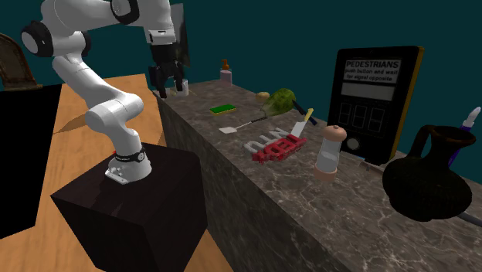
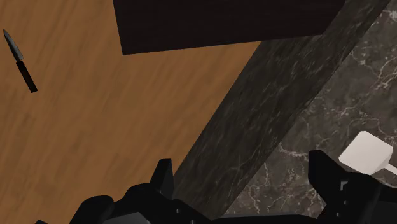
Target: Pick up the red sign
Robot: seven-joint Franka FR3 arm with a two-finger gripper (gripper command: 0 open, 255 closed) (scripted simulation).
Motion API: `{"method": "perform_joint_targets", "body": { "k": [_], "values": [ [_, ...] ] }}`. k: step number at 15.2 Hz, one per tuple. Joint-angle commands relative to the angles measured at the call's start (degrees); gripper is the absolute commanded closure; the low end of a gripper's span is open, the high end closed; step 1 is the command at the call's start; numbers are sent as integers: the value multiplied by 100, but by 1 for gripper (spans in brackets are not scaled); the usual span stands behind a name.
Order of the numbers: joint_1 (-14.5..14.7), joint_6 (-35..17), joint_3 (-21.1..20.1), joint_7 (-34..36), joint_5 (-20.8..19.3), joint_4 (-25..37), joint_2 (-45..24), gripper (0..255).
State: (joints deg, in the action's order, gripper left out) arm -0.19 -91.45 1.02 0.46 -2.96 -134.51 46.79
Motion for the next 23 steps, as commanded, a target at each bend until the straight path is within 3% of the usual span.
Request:
{"method": "perform_joint_targets", "body": {
  "k": [1,12,23],
  "values": [
    [0,0,0,0,0,0,0,0],
    [-53,-1241,-618,1163,129,669,-2335,0],
    [-53,-1759,-937,2285,-172,2294,-4944,0]
  ]
}}
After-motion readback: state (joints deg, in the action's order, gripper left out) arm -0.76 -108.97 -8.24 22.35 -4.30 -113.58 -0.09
